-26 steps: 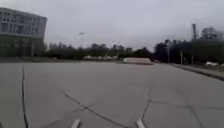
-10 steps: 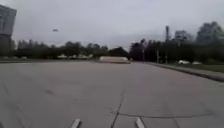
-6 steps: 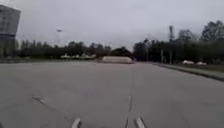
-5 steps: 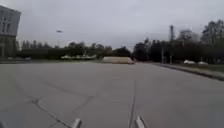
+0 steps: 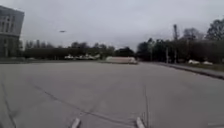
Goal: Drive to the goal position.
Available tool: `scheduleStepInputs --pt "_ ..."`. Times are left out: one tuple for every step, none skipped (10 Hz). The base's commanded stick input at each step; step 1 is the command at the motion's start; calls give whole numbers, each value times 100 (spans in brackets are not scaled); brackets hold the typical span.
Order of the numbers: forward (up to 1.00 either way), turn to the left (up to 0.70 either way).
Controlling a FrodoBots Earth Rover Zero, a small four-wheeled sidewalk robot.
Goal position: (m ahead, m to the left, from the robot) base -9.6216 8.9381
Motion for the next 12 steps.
scheduleStepInputs --pt "100 -34" --pt "100 -34" --pt "100 -34" --pt "100 -24" --pt "100 -10" --pt "100 3" --pt "100 6" --pt "100 6" --pt "100 6" --pt "100 6" --pt "100 6" --pt "100 6"
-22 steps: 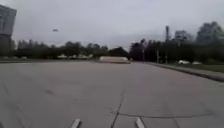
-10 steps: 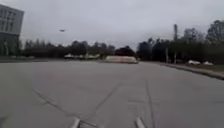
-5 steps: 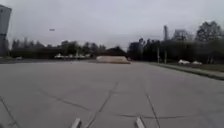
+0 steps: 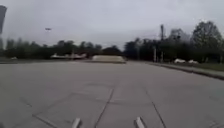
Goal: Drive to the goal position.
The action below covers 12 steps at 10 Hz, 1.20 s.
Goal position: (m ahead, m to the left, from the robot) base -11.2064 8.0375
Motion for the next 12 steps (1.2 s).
scheduleStepInputs --pt "100 6" --pt "100 6" --pt "100 6" --pt "100 6" --pt "100 6" --pt "100 6" --pt "100 6" --pt "100 6" --pt "100 6" --pt "100 6" --pt "100 6" --pt "100 6"
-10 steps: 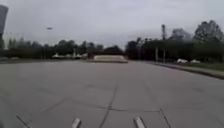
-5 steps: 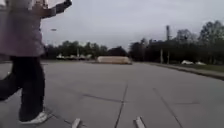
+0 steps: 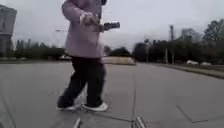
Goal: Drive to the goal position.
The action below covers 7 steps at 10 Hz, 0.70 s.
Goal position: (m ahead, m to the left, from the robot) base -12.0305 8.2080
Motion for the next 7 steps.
scheduleStepInputs --pt "100 6" --pt "100 6" --pt "100 6" --pt "100 6" --pt "100 6" --pt "100 6" --pt "100 6"
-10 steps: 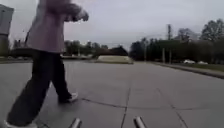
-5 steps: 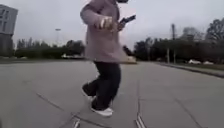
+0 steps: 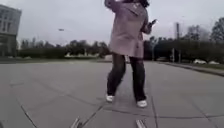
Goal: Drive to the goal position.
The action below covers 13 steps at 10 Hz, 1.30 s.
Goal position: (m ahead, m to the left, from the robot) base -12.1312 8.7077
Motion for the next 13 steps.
scheduleStepInputs --pt "100 6" --pt "100 6" --pt "100 0" --pt "100 -14" --pt "100 -29" --pt "100 -34" --pt "100 -34" --pt "100 -34" --pt "100 -34" --pt "100 -34" --pt "100 -34" --pt "100 -34" --pt "100 -34"
